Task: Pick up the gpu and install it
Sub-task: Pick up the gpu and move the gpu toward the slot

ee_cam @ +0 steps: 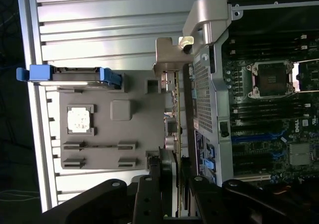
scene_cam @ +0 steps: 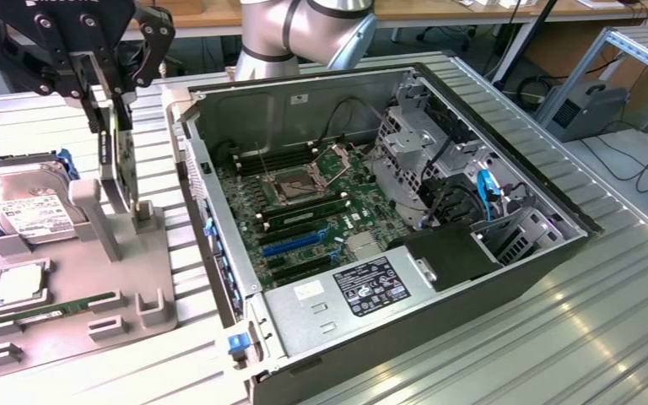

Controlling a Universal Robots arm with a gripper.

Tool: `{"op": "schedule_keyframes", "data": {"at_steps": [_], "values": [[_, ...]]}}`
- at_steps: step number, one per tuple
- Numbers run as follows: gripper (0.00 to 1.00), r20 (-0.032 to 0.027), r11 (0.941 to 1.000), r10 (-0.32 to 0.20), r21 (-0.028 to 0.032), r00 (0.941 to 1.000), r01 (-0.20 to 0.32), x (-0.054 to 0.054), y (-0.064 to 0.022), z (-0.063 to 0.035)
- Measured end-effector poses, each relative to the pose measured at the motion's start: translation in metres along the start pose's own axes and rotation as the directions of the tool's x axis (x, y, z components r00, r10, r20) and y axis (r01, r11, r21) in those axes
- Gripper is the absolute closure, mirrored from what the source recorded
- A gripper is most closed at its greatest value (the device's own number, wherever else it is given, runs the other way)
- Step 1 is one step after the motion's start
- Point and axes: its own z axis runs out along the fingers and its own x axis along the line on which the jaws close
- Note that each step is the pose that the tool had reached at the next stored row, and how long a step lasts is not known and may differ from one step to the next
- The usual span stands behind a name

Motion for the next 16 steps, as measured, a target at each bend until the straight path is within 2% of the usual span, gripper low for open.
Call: {"op": "schedule_keyframes", "data": {"at_steps": [16], "values": [[0.73,0.0,1.0,0.0,0.0,1.0,0.0,-0.013,0.001,0.0003]]}}
